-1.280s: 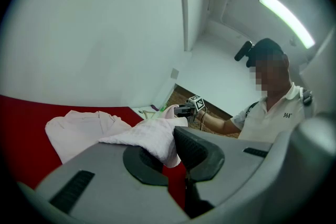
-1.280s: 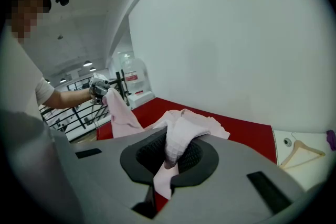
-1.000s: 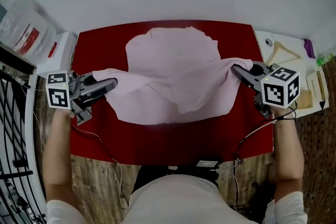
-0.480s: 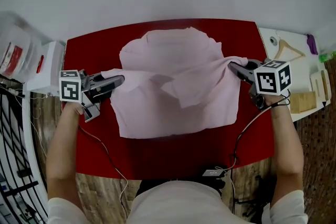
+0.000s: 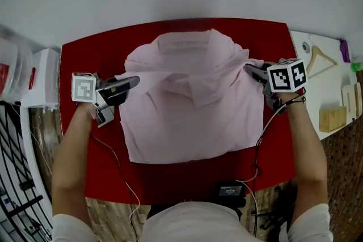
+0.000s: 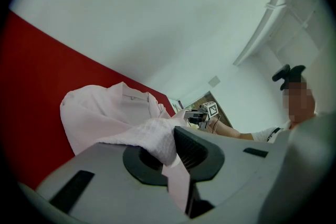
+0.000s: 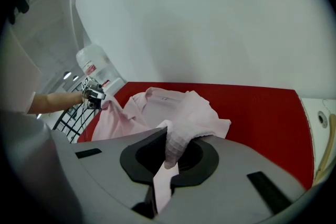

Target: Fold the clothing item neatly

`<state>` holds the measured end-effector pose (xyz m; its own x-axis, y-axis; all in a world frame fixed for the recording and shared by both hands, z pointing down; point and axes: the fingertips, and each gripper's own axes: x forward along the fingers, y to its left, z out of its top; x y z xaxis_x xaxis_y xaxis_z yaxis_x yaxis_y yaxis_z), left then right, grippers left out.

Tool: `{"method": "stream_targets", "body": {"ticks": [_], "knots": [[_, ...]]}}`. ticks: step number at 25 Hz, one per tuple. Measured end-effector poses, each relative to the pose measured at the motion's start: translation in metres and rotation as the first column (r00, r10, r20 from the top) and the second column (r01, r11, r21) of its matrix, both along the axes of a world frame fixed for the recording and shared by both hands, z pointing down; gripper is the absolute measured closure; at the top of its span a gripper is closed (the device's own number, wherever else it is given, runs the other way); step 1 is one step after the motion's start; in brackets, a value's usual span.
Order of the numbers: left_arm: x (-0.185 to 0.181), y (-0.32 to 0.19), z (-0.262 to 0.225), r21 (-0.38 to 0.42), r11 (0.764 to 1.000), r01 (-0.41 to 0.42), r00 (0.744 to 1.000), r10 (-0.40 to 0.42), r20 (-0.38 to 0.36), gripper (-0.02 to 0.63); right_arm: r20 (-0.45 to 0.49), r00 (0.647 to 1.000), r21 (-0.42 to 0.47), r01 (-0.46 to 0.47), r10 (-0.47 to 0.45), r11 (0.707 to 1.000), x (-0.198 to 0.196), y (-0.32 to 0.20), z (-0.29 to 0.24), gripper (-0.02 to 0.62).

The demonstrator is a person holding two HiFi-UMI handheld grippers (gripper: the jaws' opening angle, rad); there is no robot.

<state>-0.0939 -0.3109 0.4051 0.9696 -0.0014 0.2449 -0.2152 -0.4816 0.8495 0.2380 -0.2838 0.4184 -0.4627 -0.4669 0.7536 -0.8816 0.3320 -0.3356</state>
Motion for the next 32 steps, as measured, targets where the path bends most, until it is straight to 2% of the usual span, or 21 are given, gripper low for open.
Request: {"method": "stream_targets", "body": {"ticks": [4, 9, 13, 15, 17, 21, 26, 29, 32], "knots": [[-0.008, -0.021, 0.027, -0.073, 0.996, 0.054, 0.998, -0.052, 0.029, 0.571, 0.034, 0.999, -0.021, -0.034, 0.035, 0.999, 0.008, -0.026, 0.018, 0.571], [-0.014, -0.044, 0.045, -0.138, 0.983, 0.118, 0.993, -0.119, 0.004, 0.571, 0.064, 0.994, -0.053, -0.082, 0.085, 0.995, 0.017, -0.047, 0.042, 0.571], [-0.013, -0.051, 0.060, -0.207, 0.971, 0.121, 0.992, -0.123, 0.002, 0.571, 0.059, 0.993, -0.078, -0.095, 0.099, 0.992, 0.021, -0.055, 0.061, 0.571], [-0.012, -0.053, 0.063, -0.251, 0.962, 0.111, 0.993, -0.120, -0.022, 0.571, 0.065, 0.992, -0.084, -0.105, 0.111, 0.991, 0.022, -0.059, 0.067, 0.569], [-0.011, -0.055, 0.062, -0.283, 0.954, 0.099, 0.991, -0.119, -0.055, 0.522, 0.089, 0.988, -0.089, -0.118, 0.126, 0.989, 0.022, -0.062, 0.071, 0.569], [-0.015, -0.055, 0.056, -0.310, 0.948, 0.066, 0.989, -0.105, -0.109, 0.442, 0.153, 0.974, -0.104, -0.155, 0.169, 0.982, 0.025, -0.064, 0.073, 0.565], [-0.031, -0.064, 0.056, -0.330, 0.939, 0.094, 0.985, -0.137, -0.108, 0.431, 0.183, 0.959, -0.101, -0.201, 0.217, 0.974, 0.035, -0.067, 0.071, 0.510], [-0.040, -0.070, 0.056, -0.337, 0.934, 0.122, 0.980, -0.167, -0.109, 0.430, 0.162, 0.955, -0.082, -0.239, 0.250, 0.967, 0.047, -0.071, 0.069, 0.482], [-0.050, -0.075, 0.060, -0.335, 0.928, 0.160, 0.975, -0.202, -0.093, 0.430, 0.102, 0.958, -0.071, -0.263, 0.269, 0.962, 0.060, -0.071, 0.074, 0.470]]}}
